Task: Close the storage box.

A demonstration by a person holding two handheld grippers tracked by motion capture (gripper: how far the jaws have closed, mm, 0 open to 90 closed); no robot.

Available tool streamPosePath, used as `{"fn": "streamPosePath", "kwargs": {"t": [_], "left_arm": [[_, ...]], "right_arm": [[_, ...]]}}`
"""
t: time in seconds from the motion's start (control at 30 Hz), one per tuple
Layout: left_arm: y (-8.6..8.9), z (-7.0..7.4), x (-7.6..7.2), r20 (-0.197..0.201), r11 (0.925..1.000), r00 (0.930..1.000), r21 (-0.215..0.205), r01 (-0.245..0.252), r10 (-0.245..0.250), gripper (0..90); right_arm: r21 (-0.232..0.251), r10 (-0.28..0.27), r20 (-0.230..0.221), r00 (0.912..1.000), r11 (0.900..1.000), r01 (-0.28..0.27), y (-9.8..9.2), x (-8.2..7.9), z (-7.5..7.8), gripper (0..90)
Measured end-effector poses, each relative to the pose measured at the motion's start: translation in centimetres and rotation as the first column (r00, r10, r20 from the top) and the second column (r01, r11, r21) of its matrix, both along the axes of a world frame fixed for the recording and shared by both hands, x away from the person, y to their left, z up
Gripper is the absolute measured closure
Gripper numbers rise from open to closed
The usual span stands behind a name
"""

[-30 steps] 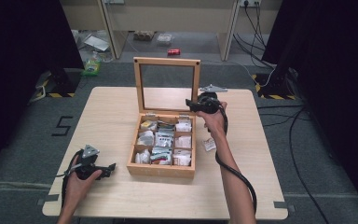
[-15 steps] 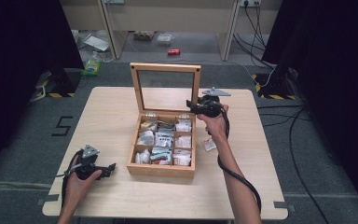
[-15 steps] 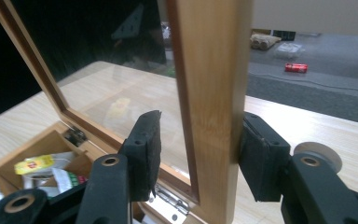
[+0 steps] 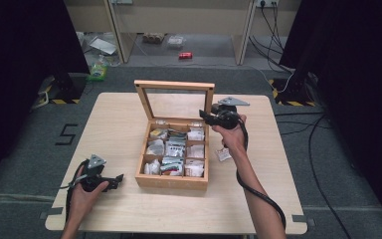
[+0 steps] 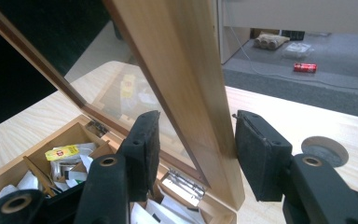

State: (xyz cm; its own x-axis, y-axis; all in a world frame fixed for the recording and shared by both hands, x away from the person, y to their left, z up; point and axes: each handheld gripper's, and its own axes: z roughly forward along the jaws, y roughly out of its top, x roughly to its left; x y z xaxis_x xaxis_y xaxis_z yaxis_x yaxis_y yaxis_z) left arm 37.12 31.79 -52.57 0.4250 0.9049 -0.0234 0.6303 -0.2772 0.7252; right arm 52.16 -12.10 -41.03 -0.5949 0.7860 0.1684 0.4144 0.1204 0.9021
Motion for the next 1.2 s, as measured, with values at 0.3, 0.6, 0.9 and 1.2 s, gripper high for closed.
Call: {"fn": "streamPosePath", "kwargs": {"t": [0.3, 0.6, 0.9, 1.2], "left_arm": [[0.0, 0.0, 0.0, 0.0, 1.0, 1.0, 0.0, 0.0, 0.0, 0.0], [0.0, 0.0, 0.0, 0.0, 1.0, 1.0, -0.001, -0.001, 0.001, 0.0], [0.0, 0.0, 0.0, 0.001, 1.0, 1.0, -0.001, -0.002, 0.002, 0.0], [0.0, 0.0, 0.0, 0.001, 1.0, 1.0, -0.001, -0.002, 0.002, 0.0]], "right_arm": [[0.016, -0.015, 0.004, 0.9999, 1.0, 0.015, -0.4, -0.9, 0.4, 52.6], [0.004, -0.021, 0.001, 0.9998, 1.0, 0.021, -0.7, -2.2, 0.6, 51.8], [-0.025, 0.011, 0.008, 0.9999, 1.0, -0.011, -0.6, -3.7, 0.6, 50.9], [-0.027, 0.032, -0.018, 0.9993, 0.999, -0.033, -0.6, -4.9, 0.2, 49.2]]}}
